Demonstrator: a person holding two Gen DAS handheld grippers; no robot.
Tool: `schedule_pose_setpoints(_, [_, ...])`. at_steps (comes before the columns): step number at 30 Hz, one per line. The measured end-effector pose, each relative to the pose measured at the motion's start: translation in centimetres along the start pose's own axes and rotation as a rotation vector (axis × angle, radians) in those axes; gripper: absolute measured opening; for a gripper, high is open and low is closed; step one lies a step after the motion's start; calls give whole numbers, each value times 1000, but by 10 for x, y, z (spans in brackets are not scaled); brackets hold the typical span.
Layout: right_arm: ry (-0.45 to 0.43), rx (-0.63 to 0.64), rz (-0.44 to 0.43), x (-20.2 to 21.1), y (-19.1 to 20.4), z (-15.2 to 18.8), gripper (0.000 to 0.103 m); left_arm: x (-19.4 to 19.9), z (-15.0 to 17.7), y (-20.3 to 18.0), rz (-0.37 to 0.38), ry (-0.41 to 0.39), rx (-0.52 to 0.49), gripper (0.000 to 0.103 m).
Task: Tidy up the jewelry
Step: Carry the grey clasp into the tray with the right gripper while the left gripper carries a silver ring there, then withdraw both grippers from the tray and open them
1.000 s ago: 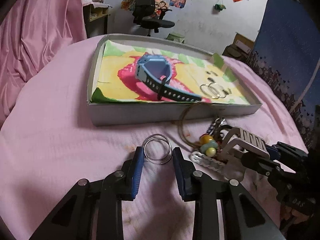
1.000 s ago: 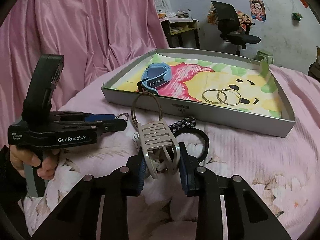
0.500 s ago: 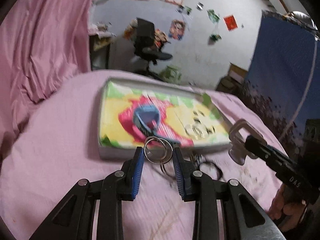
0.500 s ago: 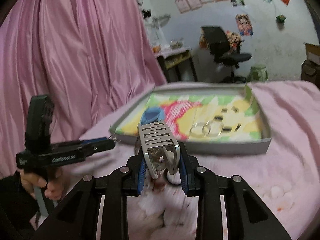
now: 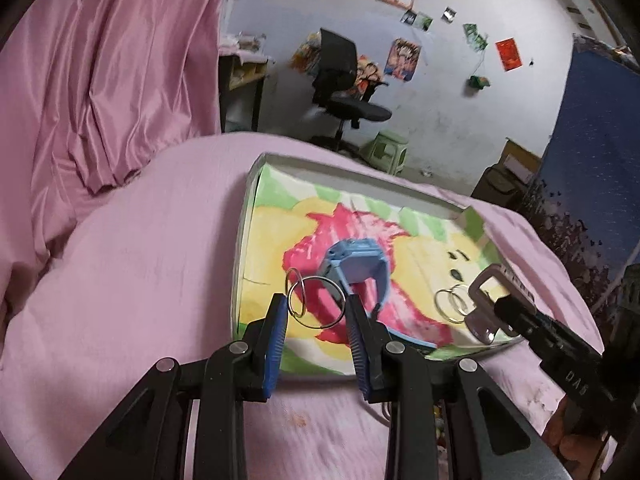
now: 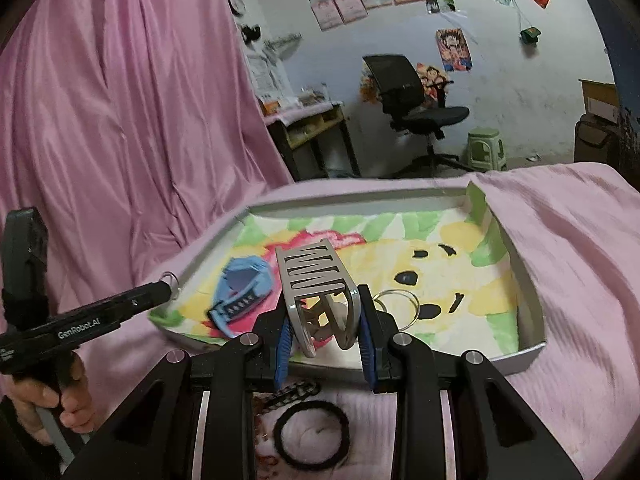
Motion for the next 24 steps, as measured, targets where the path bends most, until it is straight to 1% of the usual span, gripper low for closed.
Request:
schedule_pose_setpoints(4, [71, 9, 35, -20, 1, 6, 26, -13, 4, 2, -11, 40, 1, 28])
schedule_pose_setpoints(8, [103, -1, 48, -28, -2, 10, 26, -17, 6, -1, -15, 64, -21, 29])
schedule_pose_setpoints(13, [119, 0, 53, -32, -3, 14, 26, -14, 8, -2, -9, 61, -29, 29])
schedule_pose_setpoints(16, [114, -5, 43, -30, -4, 15, 27, -9, 8, -4, 8, 52, -35, 37])
schedule_pose_setpoints(18, [104, -1, 42, -26, -5, 15, 32, -3, 9, -7, 14, 35, -49, 47])
schedule_pose_setpoints(19, [96, 3, 44, -24, -4, 14, 35, 0, 9, -9, 8, 24, -59, 50])
schedule_pose_setpoints(21, [81, 12, 52, -19, -4, 13, 38, 8, 8, -11, -11, -1, -74, 62])
schedule_pose_setpoints(24, [48, 27, 64, -7, -3, 10, 44, 20, 8, -12, -20, -41, -86, 66])
Point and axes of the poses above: each gripper's, at about its wrist camera, not at the fingertips, and x roughly against the way its jaws point, y to its left, z to its underside, the point moved 4 cm from there along -x, roughly the way its jaws point, and after that the axes turned 2 degrees about -y, right-handed, at the moved point
